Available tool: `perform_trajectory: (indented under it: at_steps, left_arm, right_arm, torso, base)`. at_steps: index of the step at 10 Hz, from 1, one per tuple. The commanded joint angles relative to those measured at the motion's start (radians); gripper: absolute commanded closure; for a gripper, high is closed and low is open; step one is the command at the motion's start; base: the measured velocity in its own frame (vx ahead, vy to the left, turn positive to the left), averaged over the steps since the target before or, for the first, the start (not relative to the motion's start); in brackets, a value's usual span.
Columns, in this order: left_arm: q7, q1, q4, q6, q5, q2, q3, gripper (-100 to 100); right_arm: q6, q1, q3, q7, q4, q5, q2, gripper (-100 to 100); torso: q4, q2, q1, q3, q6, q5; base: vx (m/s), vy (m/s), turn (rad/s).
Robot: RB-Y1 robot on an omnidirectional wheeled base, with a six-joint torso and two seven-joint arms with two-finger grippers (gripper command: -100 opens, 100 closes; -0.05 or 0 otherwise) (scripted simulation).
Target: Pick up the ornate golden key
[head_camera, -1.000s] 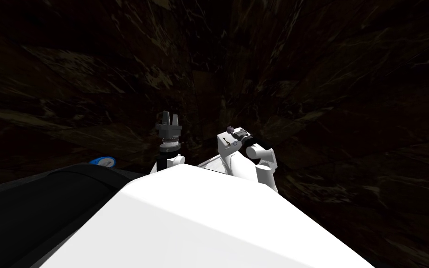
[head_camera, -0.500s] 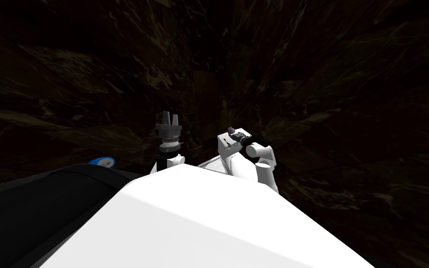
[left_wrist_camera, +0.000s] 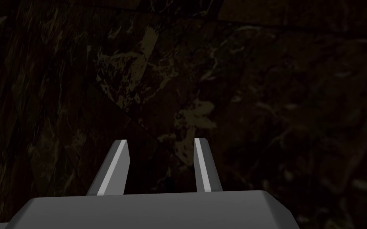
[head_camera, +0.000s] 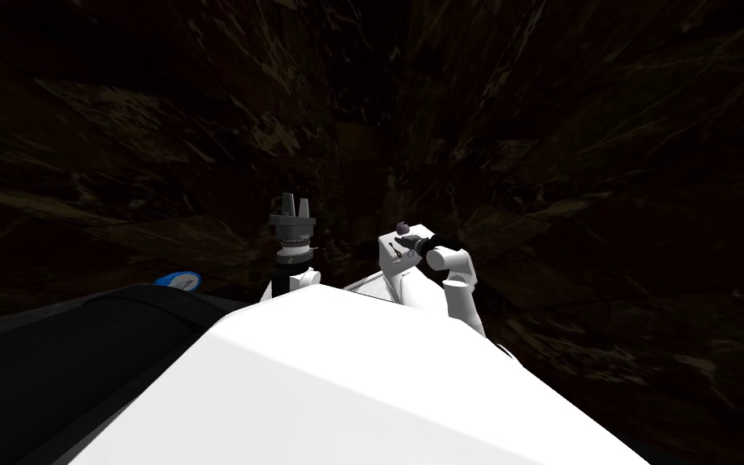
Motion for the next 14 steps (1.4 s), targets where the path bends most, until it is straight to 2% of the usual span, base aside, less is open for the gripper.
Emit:
perform_trajectory:
  at_steps: [1, 2, 3, 4, 5, 6, 7, 8, 9, 11, 14]
  left_arm:
    - [0.000, 0.000, 0.000, 0.000, 0.000, 0.000, 0.000, 0]
    - [0.000, 0.000, 0.000, 0.000, 0.000, 0.000, 0.000, 0]
    - [0.000, 0.000, 0.000, 0.000, 0.000, 0.000, 0.000, 0]
    - [0.000, 0.000, 0.000, 0.000, 0.000, 0.000, 0.000, 0]
    - [0.000, 0.000, 0.000, 0.000, 0.000, 0.000, 0.000, 0]
    - [0.000, 0.000, 0.000, 0.000, 0.000, 0.000, 0.000, 0]
    - [0.000, 0.000, 0.000, 0.000, 0.000, 0.000, 0.000, 0]
    - [0.000, 0.000, 0.000, 0.000, 0.000, 0.000, 0.000, 0]
    - [0.000, 0.000, 0.000, 0.000, 0.000, 0.000, 0.000, 0]
    - [0.000, 0.000, 0.000, 0.000, 0.000, 0.000, 0.000, 0]
    - [0.000, 0.000, 0.000, 0.000, 0.000, 0.000, 0.000, 0]
  right_arm:
    - [0.050, -0.005, -0.001, -0.045, 0.005, -0.013, -0.007, -100]
    - [0.057, -0.005, -0.001, -0.045, 0.005, -0.013, -0.007, -100]
    - [0.096, -0.014, -0.001, -0.090, 0.021, -0.033, -0.017, -100]
    - [0.111, -0.014, -0.001, -0.096, 0.021, -0.033, -0.017, -100]
    - [0.149, -0.022, -0.001, -0.137, 0.038, -0.053, -0.028, -100]
    - [0.161, -0.022, -0.001, -0.145, 0.038, -0.053, -0.028, -100]
    - [0.199, -0.028, -0.002, -0.185, 0.054, -0.071, -0.038, -100]
    - [0.207, -0.028, -0.002, -0.191, 0.054, -0.071, -0.038, -100]
    - [0.246, -0.033, -0.002, -0.232, 0.069, -0.088, -0.049, -100]
    - [0.289, -0.036, -0.003, -0.274, 0.084, -0.104, -0.059, -100]
    - [0.382, -0.040, -0.006, -0.368, 0.121, -0.144, -0.089, -100]
  torso:
    - [0.000, 0.000, 0.000, 0.000, 0.000, 0.000]
    - [0.000, 0.000, 0.000, 0.000, 0.000, 0.000]
    - [0.000, 0.001, 0.000, 0.001, 0.000, 0.000]
    - [0.000, 0.001, 0.000, 0.000, 0.000, 0.000]
    - [0.000, 0.001, 0.000, 0.000, 0.000, 0.000]
    - [0.000, 0.001, 0.000, 0.000, 0.000, 0.000]
    - [0.000, 0.001, 0.000, 0.000, 0.000, 0.000]
    - [0.000, 0.000, 0.000, 0.000, 0.000, 0.000]
    - [0.000, 0.001, 0.000, 0.000, 0.000, 0.000]
    - [0.000, -0.001, 0.000, 0.000, 0.000, 0.000]
    - [0.000, 0.000, 0.001, 0.000, 0.000, 0.000]
  base:
    - [0.040, -0.008, 0.033]
    - [0.017, -0.007, -0.008]
    - [0.036, -0.002, 0.067]
    - [0.035, -0.004, 0.037]
    - [0.039, -0.002, 0.057]
    - [0.037, -0.005, 0.034]
    - [0.045, -0.004, 0.071]
    - [0.036, -0.005, 0.033]
    - [0.039, 0.001, 0.059]
    - [0.052, 0.004, 0.068]
    - [0.044, 0.013, 0.079]
